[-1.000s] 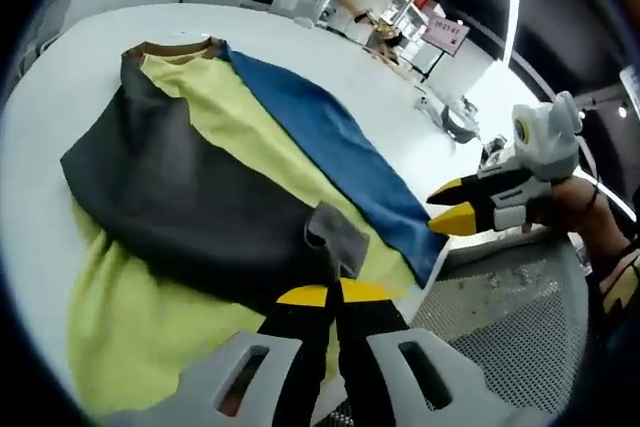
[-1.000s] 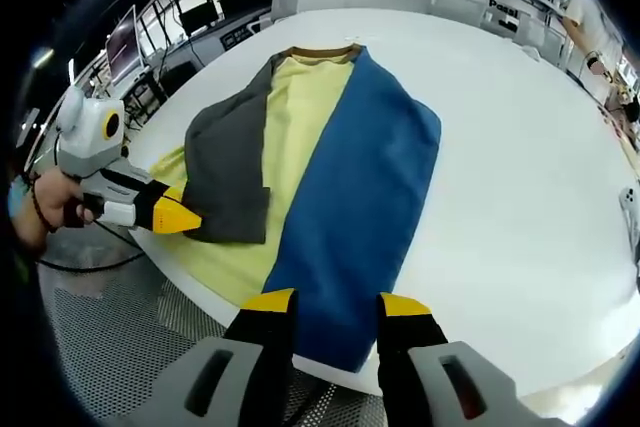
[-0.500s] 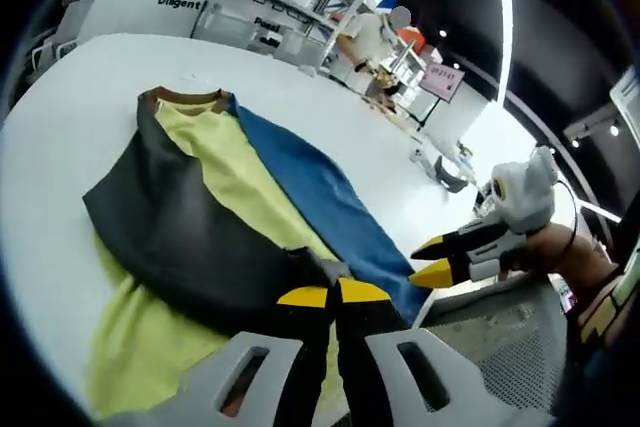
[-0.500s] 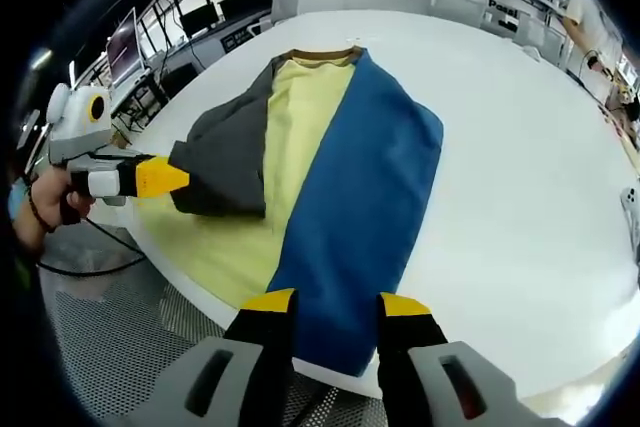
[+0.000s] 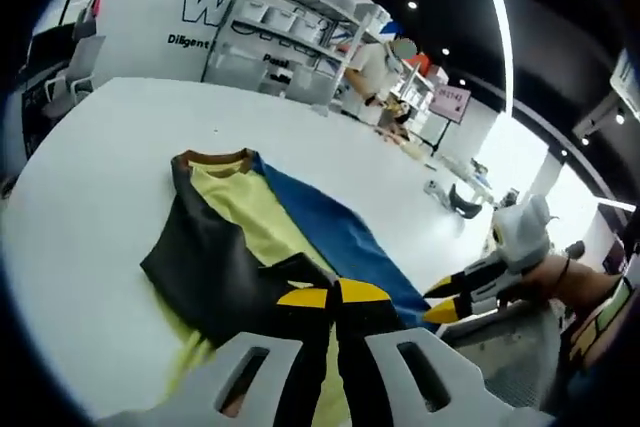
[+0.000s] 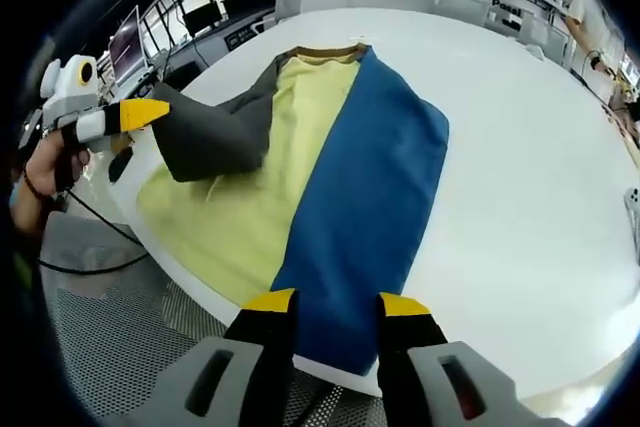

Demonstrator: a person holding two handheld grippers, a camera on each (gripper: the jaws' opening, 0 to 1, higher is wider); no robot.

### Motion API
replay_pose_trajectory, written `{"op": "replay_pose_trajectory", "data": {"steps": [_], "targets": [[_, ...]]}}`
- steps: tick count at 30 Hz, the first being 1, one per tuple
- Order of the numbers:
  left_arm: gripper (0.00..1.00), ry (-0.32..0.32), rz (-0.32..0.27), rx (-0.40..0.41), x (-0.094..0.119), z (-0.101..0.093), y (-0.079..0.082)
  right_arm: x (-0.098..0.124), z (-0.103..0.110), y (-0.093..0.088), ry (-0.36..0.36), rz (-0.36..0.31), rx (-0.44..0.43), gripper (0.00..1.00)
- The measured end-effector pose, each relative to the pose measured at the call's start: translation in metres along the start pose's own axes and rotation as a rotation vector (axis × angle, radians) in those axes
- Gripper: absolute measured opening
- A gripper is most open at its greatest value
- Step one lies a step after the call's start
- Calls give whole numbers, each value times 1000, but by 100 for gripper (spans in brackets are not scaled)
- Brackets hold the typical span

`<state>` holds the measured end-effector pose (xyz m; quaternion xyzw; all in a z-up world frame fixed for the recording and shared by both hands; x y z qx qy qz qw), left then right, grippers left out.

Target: Fold the garment on the visible template until the final outline fits inside the template.

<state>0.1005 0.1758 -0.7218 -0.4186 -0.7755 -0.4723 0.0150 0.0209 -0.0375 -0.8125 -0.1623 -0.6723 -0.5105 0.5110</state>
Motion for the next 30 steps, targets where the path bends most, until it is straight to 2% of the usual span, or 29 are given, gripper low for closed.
{"op": "replay_pose_trajectory", "data": {"steps": [4, 6, 8, 11, 18, 19, 24, 26, 30], "targets": [[0, 33, -68, -10, 19, 13, 31, 0, 1, 0, 5, -2, -2, 25], [0, 50, -94, -20, 26, 15, 41, 0, 1, 0, 4, 0, -3, 25], [1, 95, -118, -79, 34, 20, 53, 0, 1, 0, 4, -1, -5, 25], [1, 103, -139, -46, 41, 22, 62, -1, 1, -1, 5, 2, -4, 25], [1, 166, -206, -70, 56, 37, 87, -2, 3, -1, 11, 2, -2, 25], [1, 196, -230, -72, 62, 45, 95, -2, 3, -1, 12, 2, -4, 24], [1, 241, -261, -78, 78, 63, 114, -1, 2, -1, 10, 3, -5, 23], [1, 300, -300, -78, 91, 77, 125, -1, 2, -1, 13, 0, -10, 22], [1, 329, -329, -65, 103, 89, 135, -1, 1, -1, 12, -1, -9, 23]]}}
Point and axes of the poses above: the point that each gripper's makers call its tool centre point, and the gripper's own axes: x roughly backward along the fingers, z roughly to its left, y roughly out of its top, the point moved 2 cm from there along x, roughly backward along the fingers, and after that the axes turned 11 degrees about x, right-handed, at the moved point
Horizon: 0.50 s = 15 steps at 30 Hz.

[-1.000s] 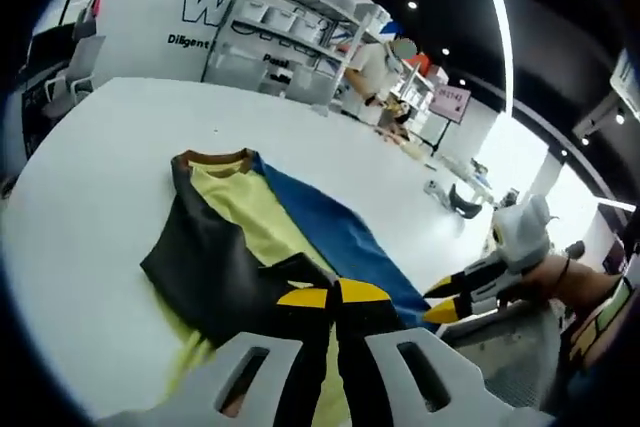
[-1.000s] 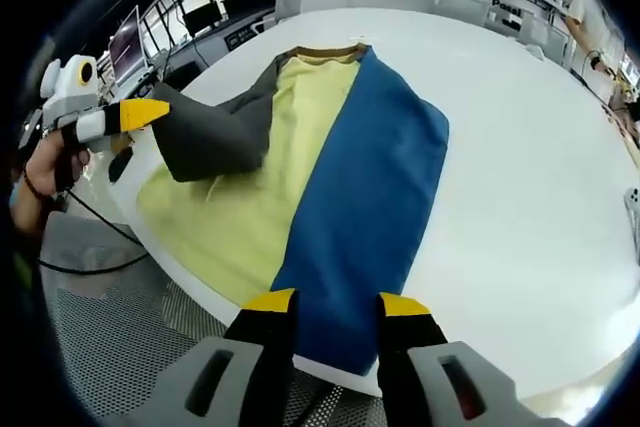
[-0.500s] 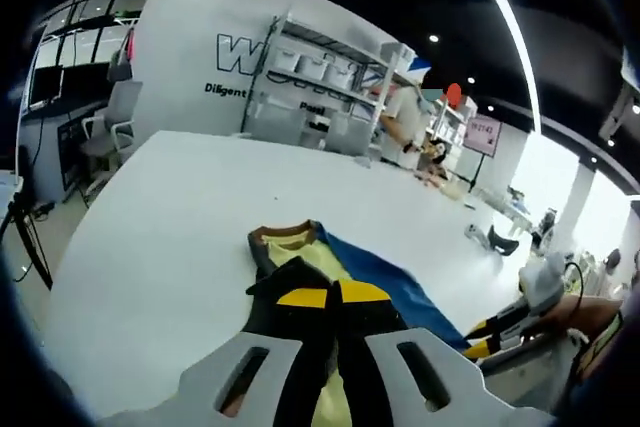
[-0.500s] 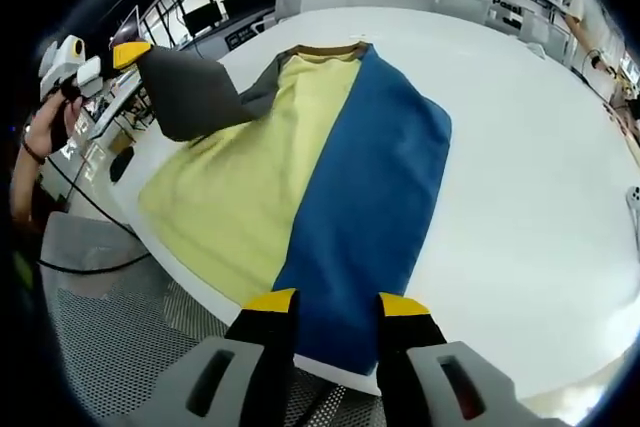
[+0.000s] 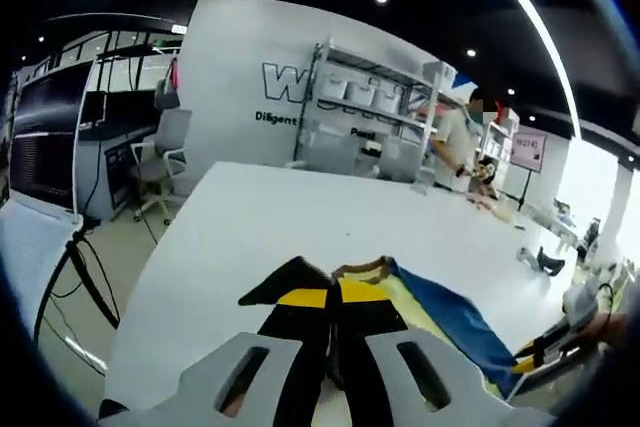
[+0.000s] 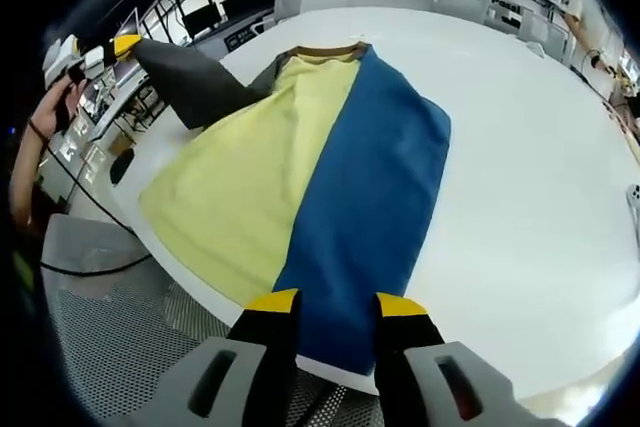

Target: Fold the garment on the visible template until the final outline fits inside the template.

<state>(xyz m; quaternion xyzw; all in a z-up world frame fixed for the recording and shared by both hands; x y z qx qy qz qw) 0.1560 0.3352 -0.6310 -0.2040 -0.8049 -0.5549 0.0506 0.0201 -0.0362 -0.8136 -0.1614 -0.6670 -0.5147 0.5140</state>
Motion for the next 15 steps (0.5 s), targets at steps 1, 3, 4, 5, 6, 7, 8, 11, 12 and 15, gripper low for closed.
{"op": "replay_pose_trajectory", "data": {"steps": [1, 3, 4, 5, 6, 7, 8, 11, 12, 15], "targets": [[1, 6, -1, -2, 0, 4, 2, 0, 0, 0, 1, 0, 1, 23], [1, 22, -18, -13, 1, 12, 8, -1, 0, 0, -1, 2, 2, 23], [1, 34, -29, -8, 2, 16, 12, -1, 0, 0, -1, 1, -1, 23], [1, 39, -33, -9, 2, 20, 13, -1, 0, 1, -1, 0, -2, 23], [1, 46, -37, -11, 2, 23, 15, -1, 0, 1, -1, 0, -1, 23], [1, 60, -45, -15, 2, 29, 18, -1, 0, 1, 0, 1, 2, 23], [1, 66, -48, -20, 3, 31, 21, -1, 0, 1, -1, 1, 3, 23], [1, 85, -58, -38, 3, 39, 28, 0, 0, 2, -1, 1, 2, 23], [1, 90, -63, -50, 2, 42, 32, 0, 0, 2, -1, 1, 4, 23], [1, 114, -76, -83, 1, 51, 42, 0, 0, 2, -2, 2, 2, 23]]}}
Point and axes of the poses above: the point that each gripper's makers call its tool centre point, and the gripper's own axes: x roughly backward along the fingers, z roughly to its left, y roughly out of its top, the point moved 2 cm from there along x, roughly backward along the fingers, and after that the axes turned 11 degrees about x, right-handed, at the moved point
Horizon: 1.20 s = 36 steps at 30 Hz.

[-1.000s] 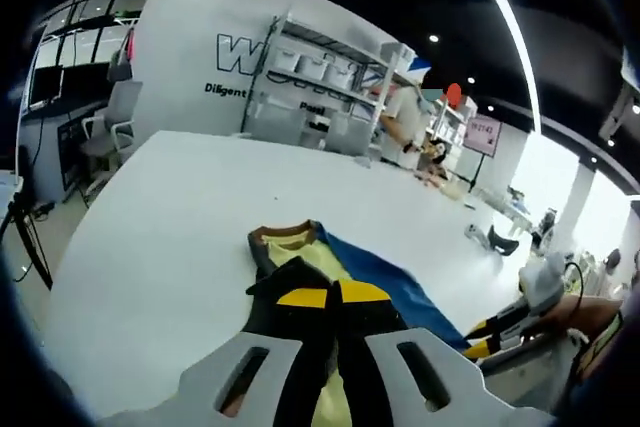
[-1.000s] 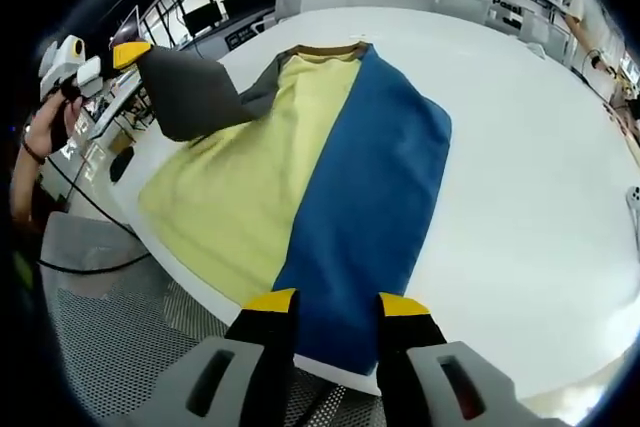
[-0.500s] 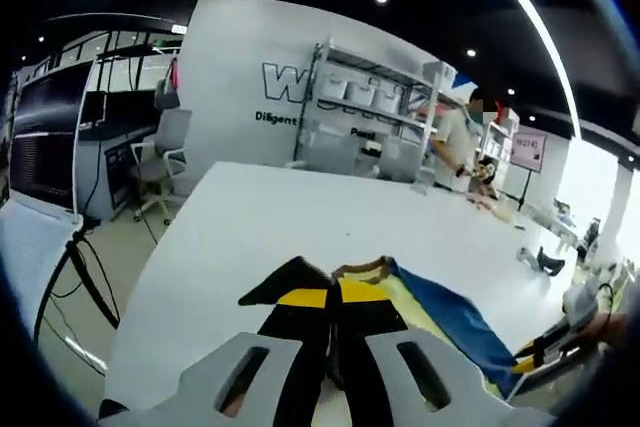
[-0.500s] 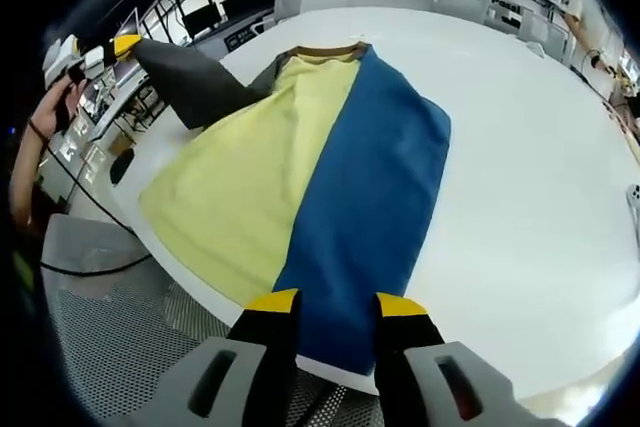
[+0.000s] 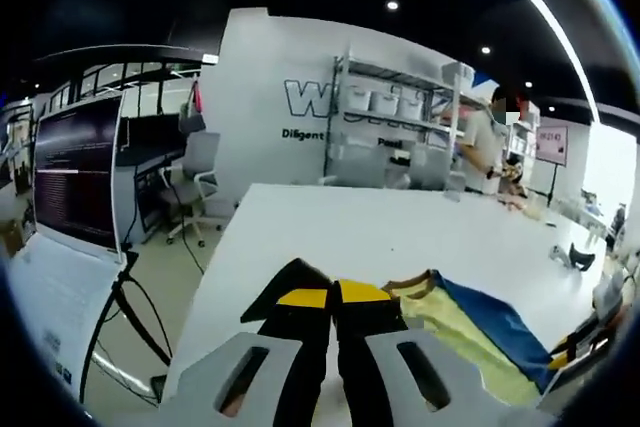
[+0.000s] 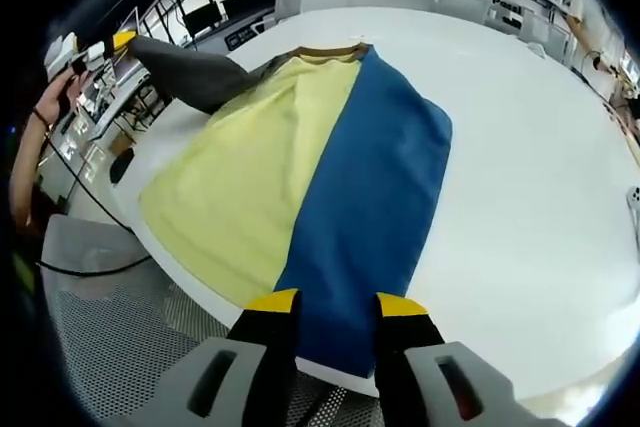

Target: Fold the garment on the visible template until the final outline fits inside the template.

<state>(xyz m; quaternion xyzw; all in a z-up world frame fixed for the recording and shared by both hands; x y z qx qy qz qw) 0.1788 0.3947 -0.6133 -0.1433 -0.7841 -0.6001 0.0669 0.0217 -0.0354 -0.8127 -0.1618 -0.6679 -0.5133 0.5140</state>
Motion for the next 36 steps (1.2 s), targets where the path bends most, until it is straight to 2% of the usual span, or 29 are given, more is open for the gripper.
{"op": "replay_pose_trajectory", "data": {"steps": [10, 19, 21, 26, 28, 30, 31, 33, 36], "targets": [[1, 102, -28, -150, -26, 40, 39, 1, -3, 1, -7, 2, -3, 23], [1, 181, -34, -272, -38, 60, 52, 1, -4, 0, -12, 3, -12, 23], [1, 204, -21, -298, -43, 65, 52, 0, -4, -1, -11, 7, -10, 23], [1, 200, -2, -341, -48, 61, 45, -1, -3, -1, -9, 10, -13, 23], [1, 173, 1, -381, -50, 54, 42, -1, -3, 0, -8, 9, -12, 23], [1, 106, 33, -396, -54, 41, 32, 0, -3, 2, -6, 7, -12, 23], [1, 97, 38, -379, -56, 37, 28, 0, -3, 3, -8, 4, -10, 23], [1, 89, 38, -393, -59, 32, 23, 1, -3, 4, -10, 1, -6, 23], [1, 79, 71, -414, -68, 26, 9, 0, -4, 5, -8, 1, -8, 23]]}}
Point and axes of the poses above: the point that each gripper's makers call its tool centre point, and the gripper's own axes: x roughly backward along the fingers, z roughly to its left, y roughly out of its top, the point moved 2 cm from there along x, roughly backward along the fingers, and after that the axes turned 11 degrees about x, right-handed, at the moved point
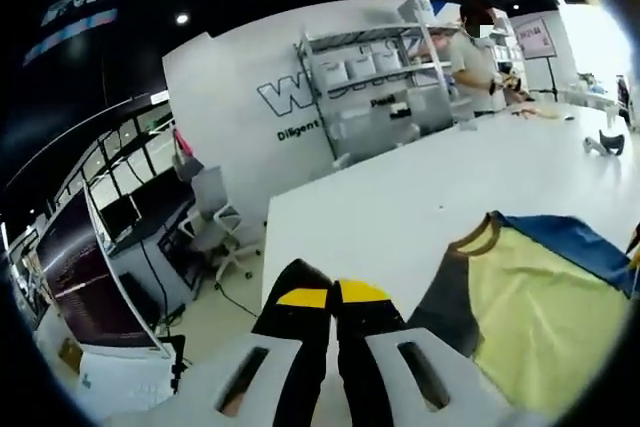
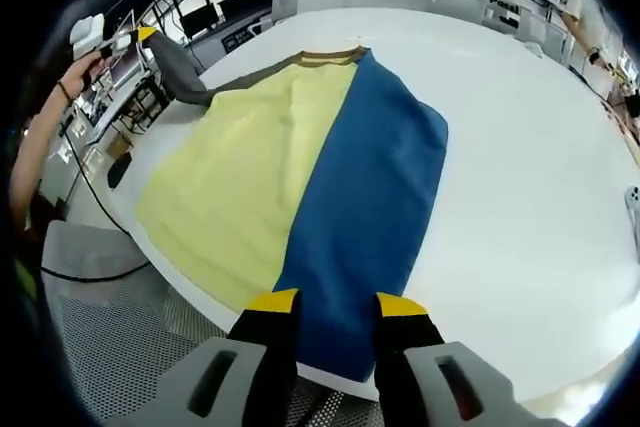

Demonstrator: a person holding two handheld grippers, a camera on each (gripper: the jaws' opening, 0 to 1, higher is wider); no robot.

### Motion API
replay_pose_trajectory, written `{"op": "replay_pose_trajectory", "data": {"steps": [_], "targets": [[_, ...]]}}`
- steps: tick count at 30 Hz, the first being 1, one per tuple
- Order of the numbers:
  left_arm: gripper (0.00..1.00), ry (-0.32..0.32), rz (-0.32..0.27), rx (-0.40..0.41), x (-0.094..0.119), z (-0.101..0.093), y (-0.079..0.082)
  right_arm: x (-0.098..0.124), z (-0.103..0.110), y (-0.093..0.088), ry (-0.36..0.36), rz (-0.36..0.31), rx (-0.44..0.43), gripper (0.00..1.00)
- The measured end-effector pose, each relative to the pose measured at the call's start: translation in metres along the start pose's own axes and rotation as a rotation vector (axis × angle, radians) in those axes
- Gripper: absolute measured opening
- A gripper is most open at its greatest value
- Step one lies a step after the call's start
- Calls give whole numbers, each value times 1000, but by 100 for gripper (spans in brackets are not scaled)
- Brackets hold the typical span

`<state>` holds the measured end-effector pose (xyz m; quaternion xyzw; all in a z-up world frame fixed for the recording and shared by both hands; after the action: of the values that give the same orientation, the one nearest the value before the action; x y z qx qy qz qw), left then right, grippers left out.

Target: Fold the garment on the visible template until the final outline fits inside the template.

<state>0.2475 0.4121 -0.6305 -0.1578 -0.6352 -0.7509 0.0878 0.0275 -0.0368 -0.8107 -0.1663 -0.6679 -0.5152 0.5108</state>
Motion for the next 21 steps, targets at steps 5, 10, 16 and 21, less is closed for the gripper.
{"op": "replay_pose_trajectory", "data": {"steps": [5, 10, 16, 21], "targets": [[1, -32, 41, -6, -11, -20, -13, 0, 1, -2, 3, 4, 0, 23], [1, -69, 100, -3, -21, -37, -33, 0, 0, -4, 1, 7, -5, 22], [1, -94, 171, -3, -35, -55, -65, -2, 0, -5, 5, 12, -4, 22], [1, -101, 236, 45, -46, -59, -92, -2, 1, -6, 5, 15, -1, 22]]}}
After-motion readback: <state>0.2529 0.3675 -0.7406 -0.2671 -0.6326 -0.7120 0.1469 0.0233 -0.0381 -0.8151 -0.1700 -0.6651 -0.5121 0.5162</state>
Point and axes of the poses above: the point that each gripper's makers call its tool centre point, and the gripper's own axes: x roughly backward along the fingers, z roughly to its left, y roughly out of its top, the point moved 2 cm from there along x, roughly backward along the fingers, and after that the axes turned 11 degrees about x, right-handed, at the moved point
